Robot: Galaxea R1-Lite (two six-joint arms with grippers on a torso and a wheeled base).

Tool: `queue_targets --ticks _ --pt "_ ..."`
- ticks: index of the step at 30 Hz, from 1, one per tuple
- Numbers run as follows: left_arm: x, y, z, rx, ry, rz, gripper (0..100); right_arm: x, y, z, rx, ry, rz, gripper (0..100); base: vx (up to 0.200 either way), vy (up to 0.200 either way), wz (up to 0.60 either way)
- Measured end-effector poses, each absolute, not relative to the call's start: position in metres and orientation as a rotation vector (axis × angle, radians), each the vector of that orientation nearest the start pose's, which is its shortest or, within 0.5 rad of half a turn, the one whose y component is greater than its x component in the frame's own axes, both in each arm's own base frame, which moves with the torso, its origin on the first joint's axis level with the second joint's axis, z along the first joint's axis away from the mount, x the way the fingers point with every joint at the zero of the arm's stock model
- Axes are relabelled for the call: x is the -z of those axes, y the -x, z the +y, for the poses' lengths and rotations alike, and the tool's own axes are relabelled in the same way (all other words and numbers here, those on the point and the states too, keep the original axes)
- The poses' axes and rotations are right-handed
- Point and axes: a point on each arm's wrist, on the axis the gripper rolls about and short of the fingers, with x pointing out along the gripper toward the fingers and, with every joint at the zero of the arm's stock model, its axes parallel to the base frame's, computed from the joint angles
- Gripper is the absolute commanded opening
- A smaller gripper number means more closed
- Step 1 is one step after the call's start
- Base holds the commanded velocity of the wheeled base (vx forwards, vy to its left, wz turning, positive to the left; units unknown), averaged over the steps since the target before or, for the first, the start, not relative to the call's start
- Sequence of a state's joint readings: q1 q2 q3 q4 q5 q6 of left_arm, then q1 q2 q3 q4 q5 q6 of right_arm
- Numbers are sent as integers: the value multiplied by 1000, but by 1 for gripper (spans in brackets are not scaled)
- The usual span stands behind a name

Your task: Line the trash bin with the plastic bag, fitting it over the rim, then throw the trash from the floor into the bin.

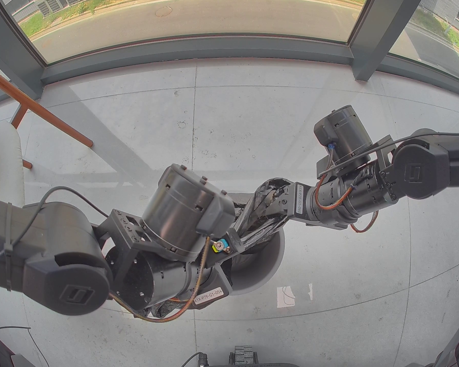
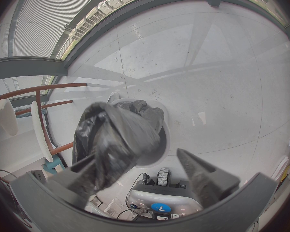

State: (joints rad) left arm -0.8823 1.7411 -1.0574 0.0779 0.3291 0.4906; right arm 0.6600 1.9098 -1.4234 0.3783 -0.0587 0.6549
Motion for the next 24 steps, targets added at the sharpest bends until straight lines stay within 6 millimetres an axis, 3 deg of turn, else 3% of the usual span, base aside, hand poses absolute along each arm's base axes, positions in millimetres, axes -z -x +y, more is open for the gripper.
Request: queue_targets --ticks 13,24 --pt "-170 -211 -240 660 -897 511 0 -182 -289 220 -265 -228 928 0 0 0 0" --pt "-164 -243 -259 617 -860 494 0 -177 -317 205 -316 -119 790 0 0 0 0"
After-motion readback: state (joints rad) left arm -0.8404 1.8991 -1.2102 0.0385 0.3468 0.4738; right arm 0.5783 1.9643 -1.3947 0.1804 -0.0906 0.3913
